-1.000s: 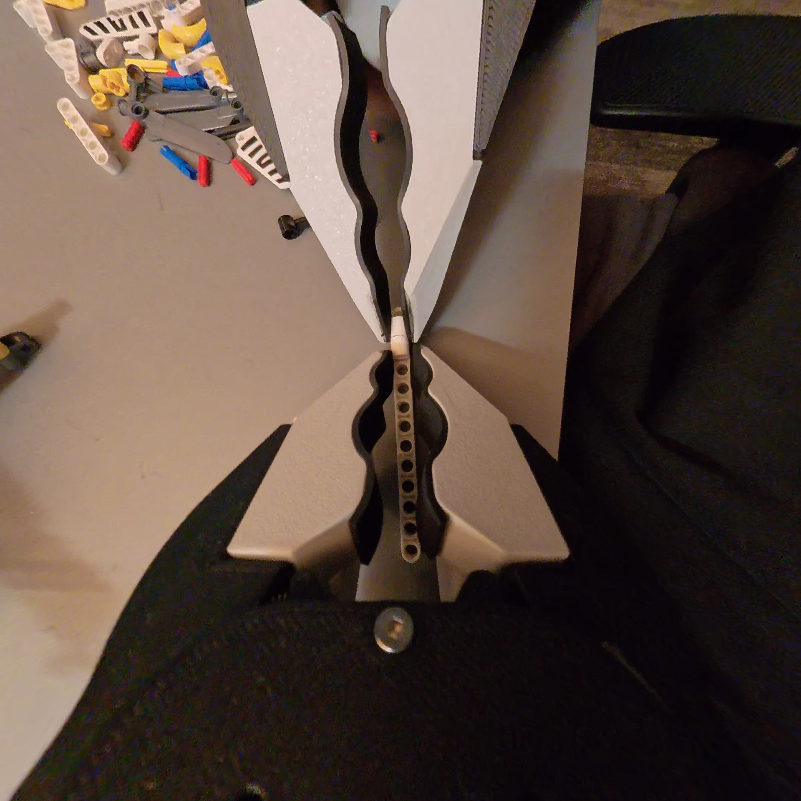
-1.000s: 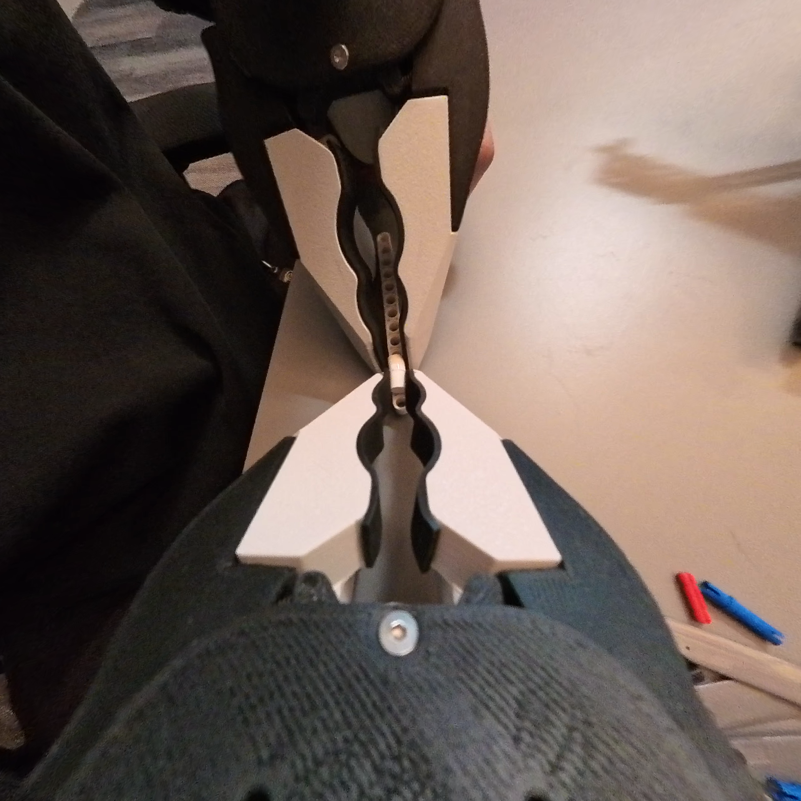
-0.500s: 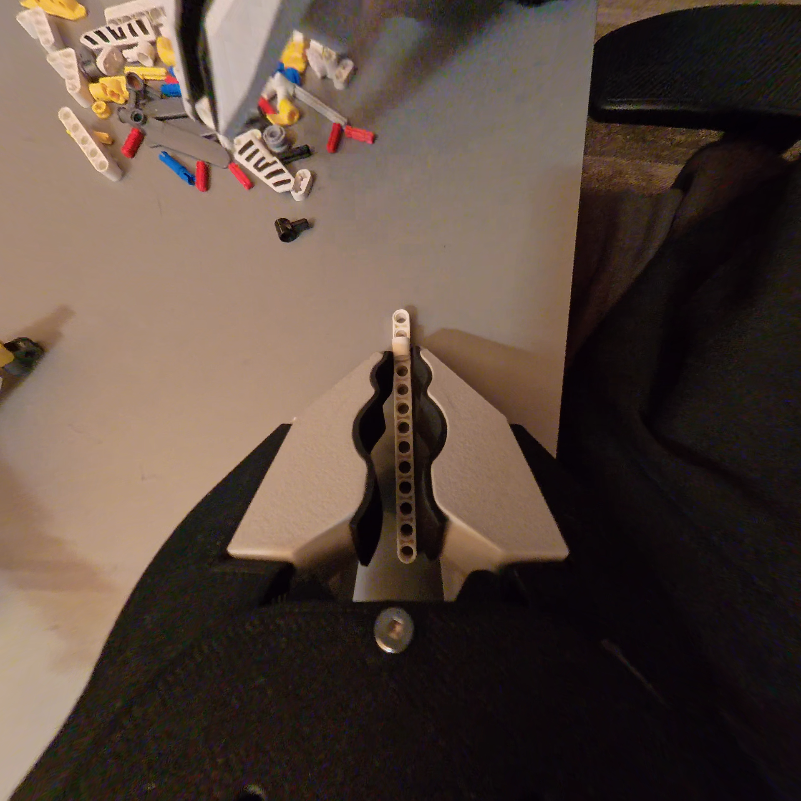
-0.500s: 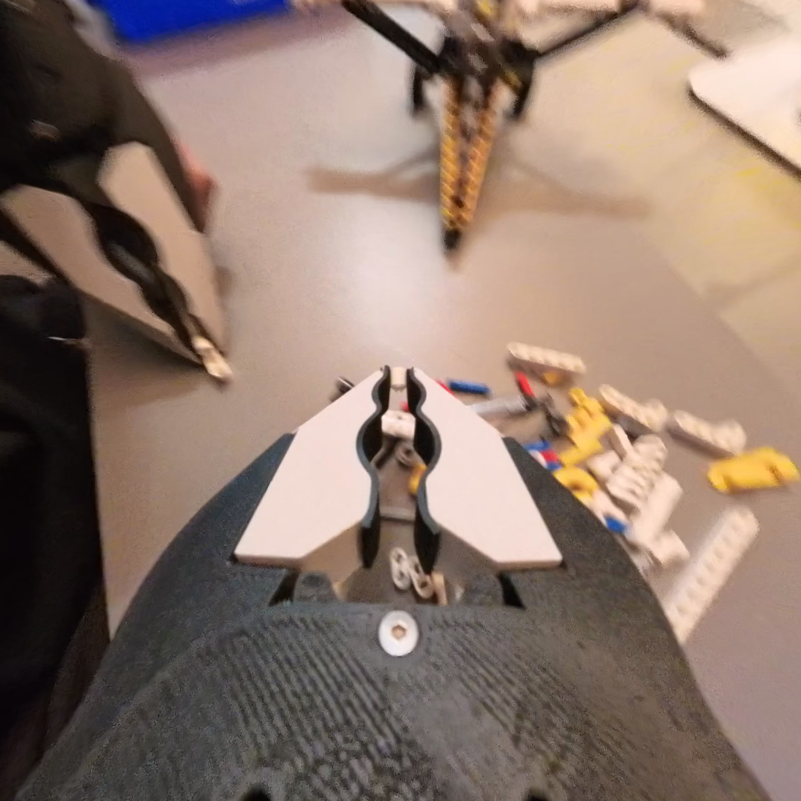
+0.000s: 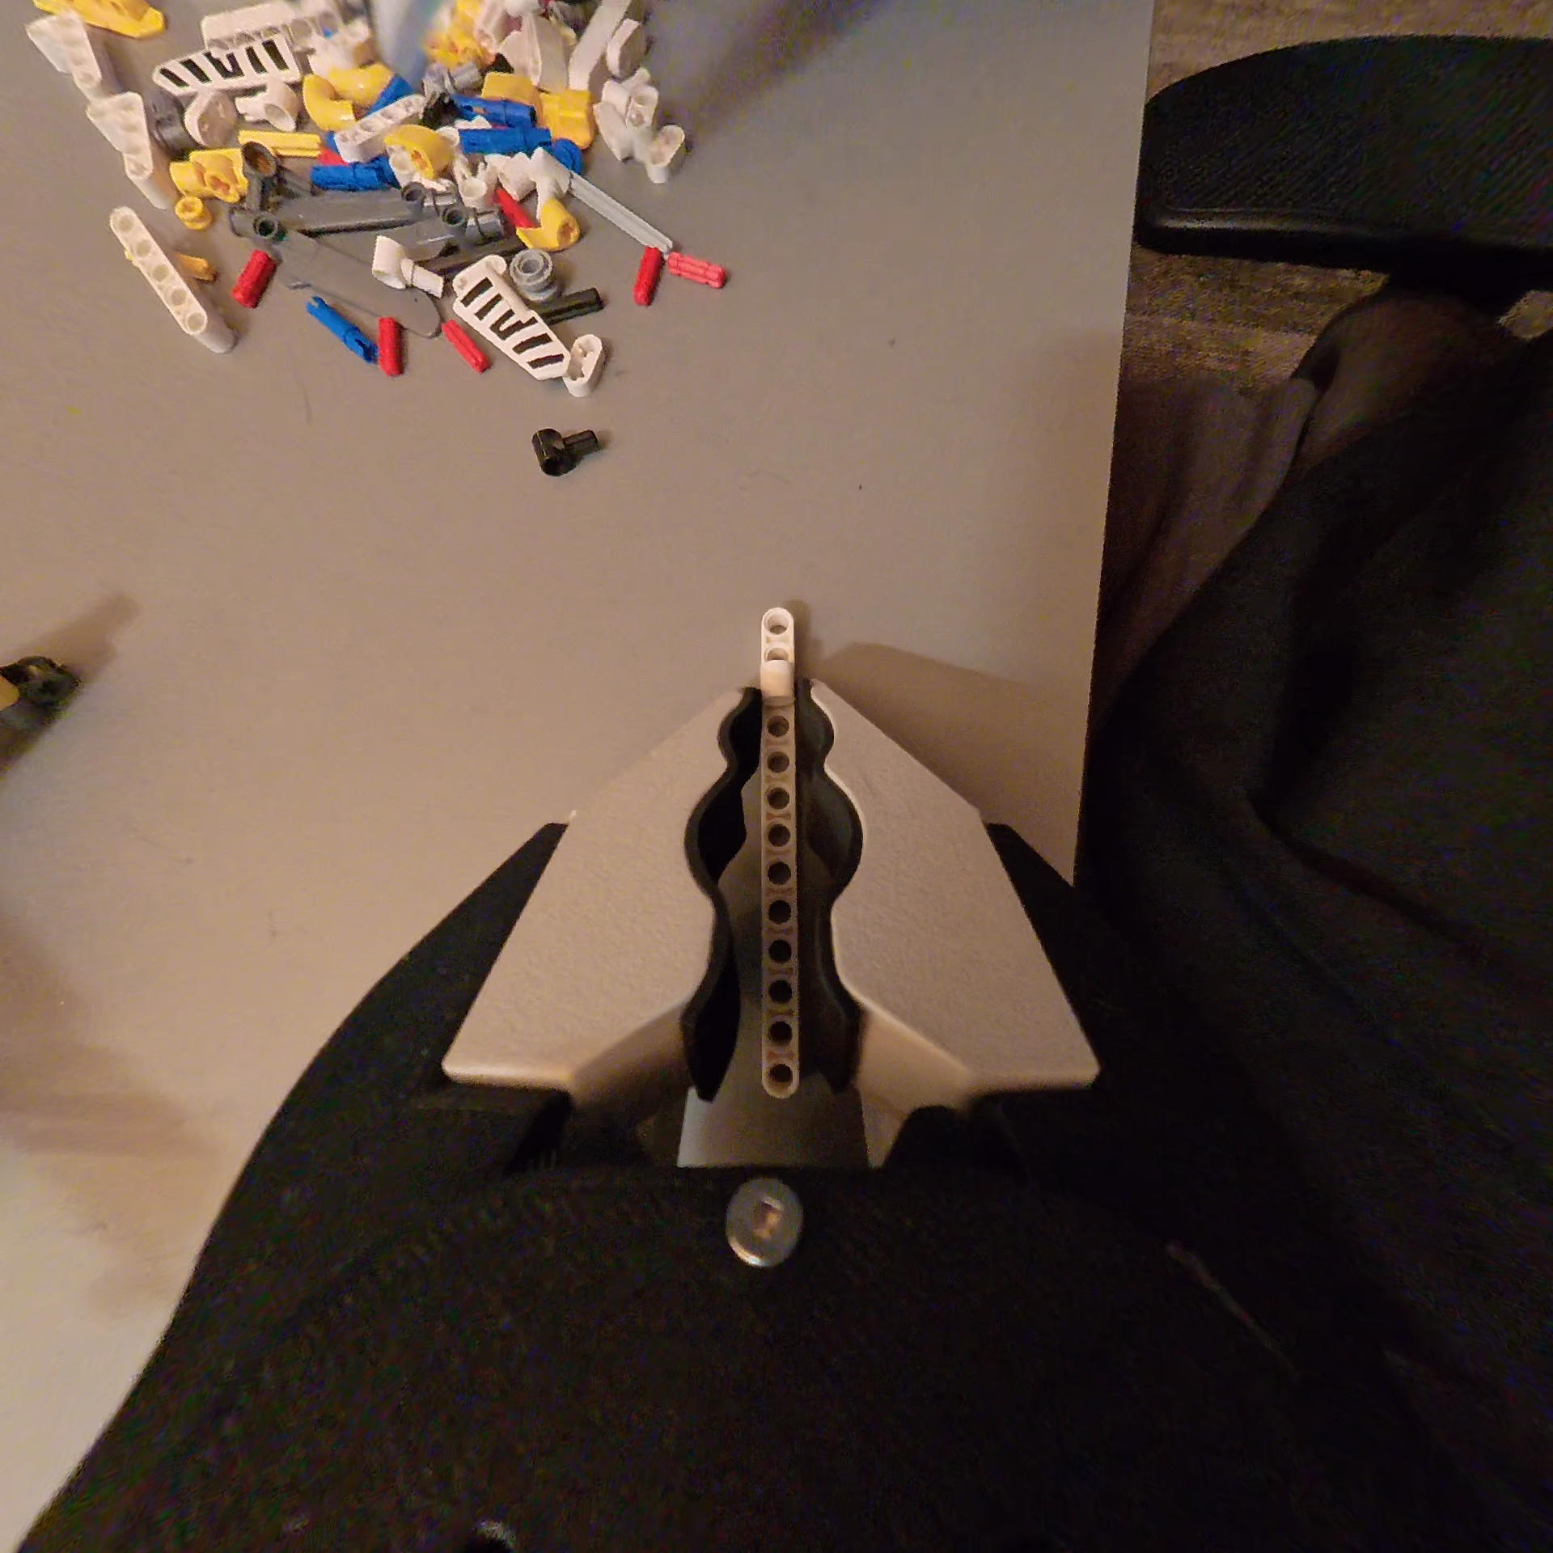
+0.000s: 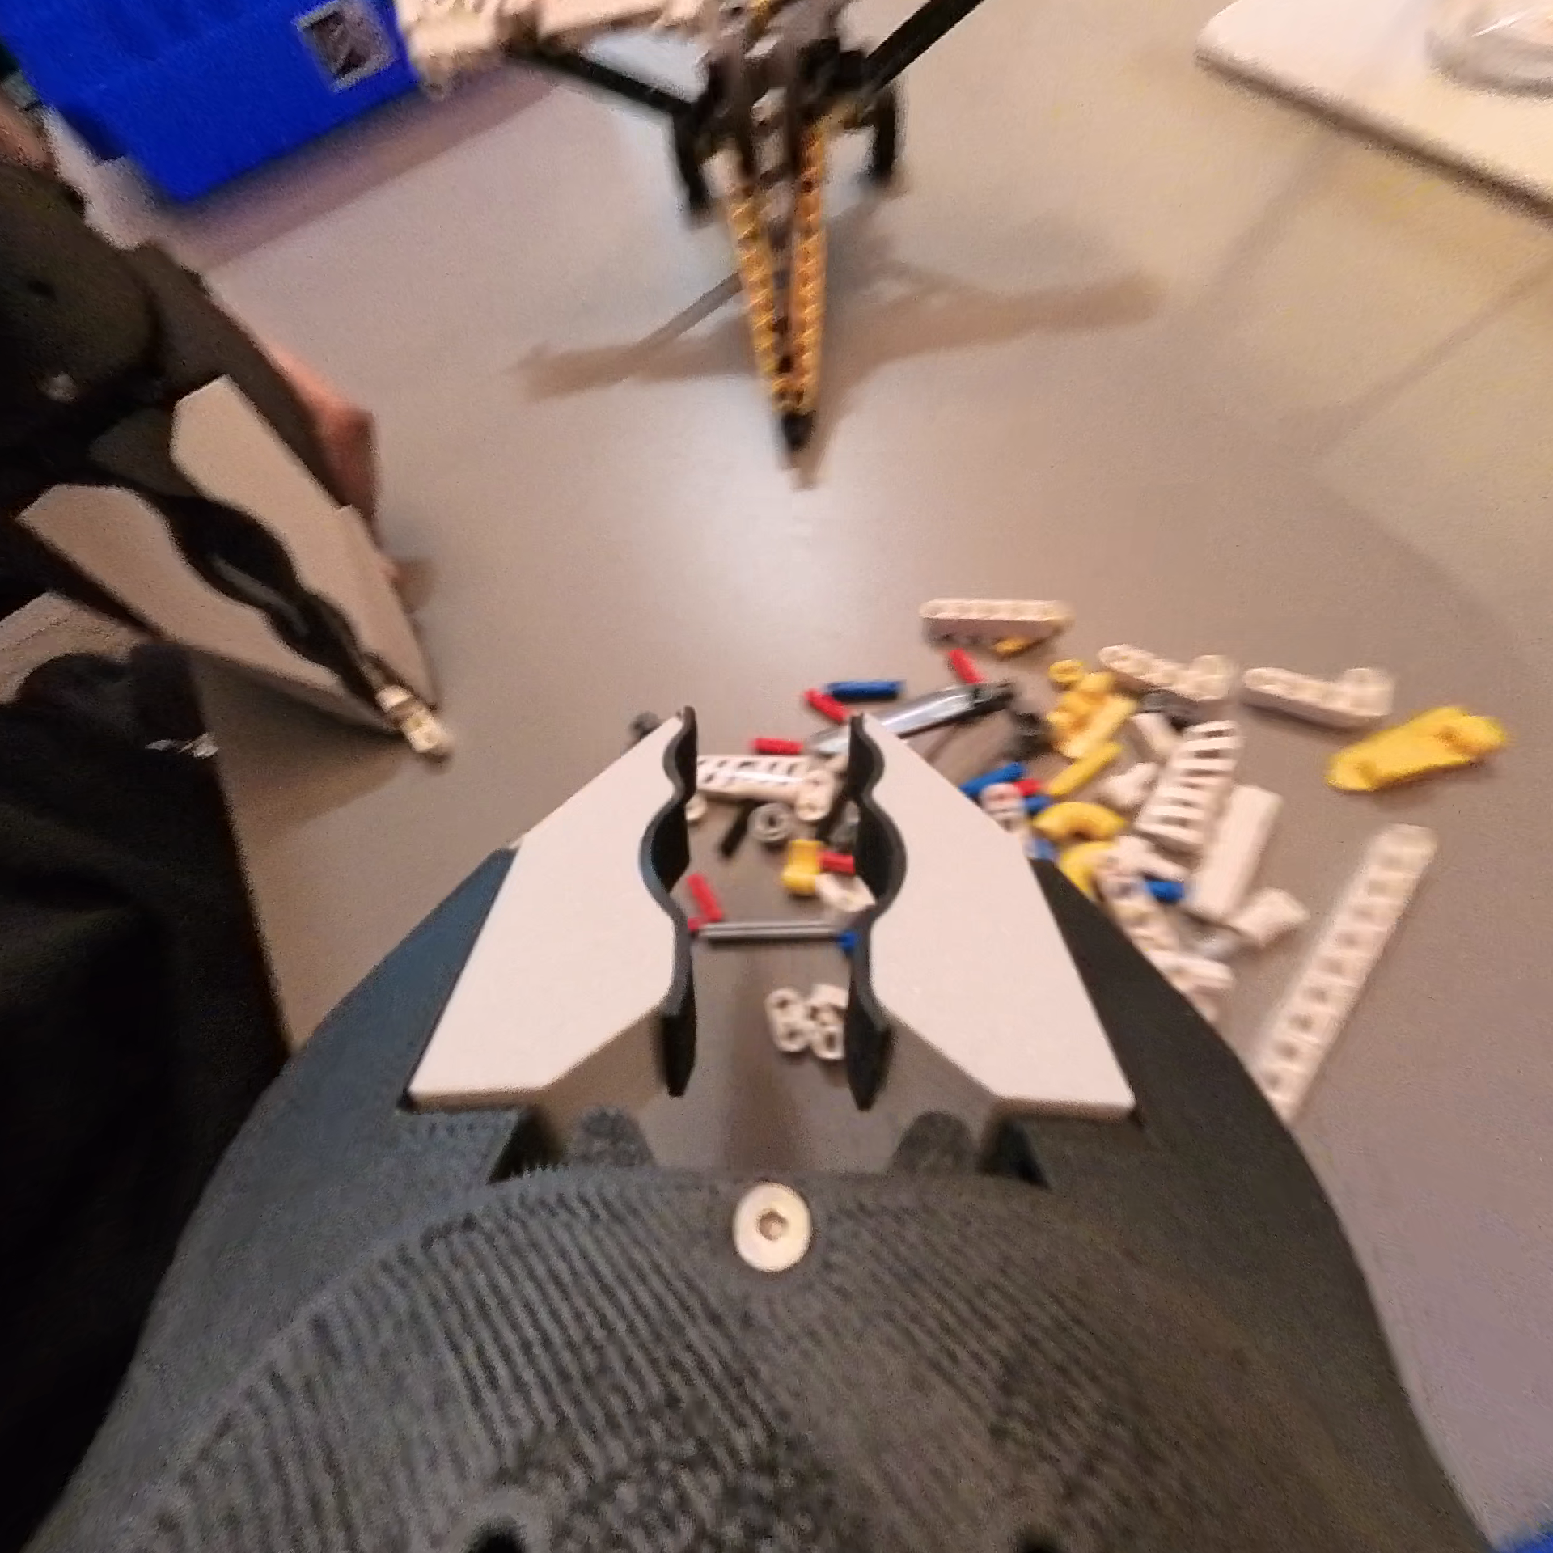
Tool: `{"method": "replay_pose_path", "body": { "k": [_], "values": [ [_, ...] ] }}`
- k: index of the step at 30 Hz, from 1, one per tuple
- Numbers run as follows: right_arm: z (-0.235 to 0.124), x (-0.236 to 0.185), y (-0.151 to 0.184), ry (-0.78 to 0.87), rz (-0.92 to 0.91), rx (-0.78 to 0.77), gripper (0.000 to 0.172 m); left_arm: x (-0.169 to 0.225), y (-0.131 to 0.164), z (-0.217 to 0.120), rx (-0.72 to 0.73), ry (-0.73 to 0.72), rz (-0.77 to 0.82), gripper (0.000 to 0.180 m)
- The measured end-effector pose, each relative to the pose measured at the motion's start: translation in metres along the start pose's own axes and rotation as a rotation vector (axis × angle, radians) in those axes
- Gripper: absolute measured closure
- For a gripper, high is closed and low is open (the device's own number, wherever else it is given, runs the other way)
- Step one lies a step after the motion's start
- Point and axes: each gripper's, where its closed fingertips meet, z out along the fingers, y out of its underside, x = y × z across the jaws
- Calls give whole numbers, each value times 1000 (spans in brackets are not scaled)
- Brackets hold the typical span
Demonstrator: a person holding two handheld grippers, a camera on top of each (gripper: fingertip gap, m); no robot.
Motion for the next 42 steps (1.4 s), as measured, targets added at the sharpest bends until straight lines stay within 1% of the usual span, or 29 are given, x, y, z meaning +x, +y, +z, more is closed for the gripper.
{"method": "replay_pose_path", "body": {
  "k": [3, 5, 7, 10, 12, 14, 21, 23, 24, 26, 31, 34, 37, 42],
  "values": [
    [16, -47, 14, -135, -46, -71, 135, -1, 1, -1, -21, -28, 21, 172],
    [26, -84, 16, -226, -116, -77, 134, -6, 3, -4, -46, -82, 44, 167],
    [36, -107, 15, -254, -210, -80, 134, -7, 4, -9, -61, -113, 61, 165],
    [50, -126, 18, -285, -344, -105, 137, -4, 1, -17, -40, -117, 42, 164],
    [59, -130, 19, -297, -387, -120, 142, 0, 1, -20, -21, -88, 11, 165],
    [63, -132, 18, -319, -389, -122, 148, -2, 5, -18, -21, -85, -19, 166],
    [64, -128, 21, -331, -387, -155, 154, -3, 11, -11, -23, -66, -41, 165],
    [64, -128, 21, -336, -388, -155, 158, -4, 10, -10, -16, -61, -43, 168],
    [64, -128, 22, -341, -387, -156, 159, -5, 9, -10, -14, -63, -42, 173],
    [65, -129, 23, -350, -386, -157, 162, -5, 9, -9, -14, -56, -43, 174],
    [67, -131, 25, -374, -406, -160, 165, -5, 9, -9, 0, -8, -83, 173],
    [67, -131, 24, -383, -396, -157, 166, -5, 10, -9, -7, -41, -55, 173],
    [67, -131, 23, -395, -363, -129, 167, -5, 12, -9, -19, -46, -67, 172],
    [65, -134, 24, -374, -444, -106, 168, -2, 12, -9, -38, -36, -65, 172]
  ]
}}
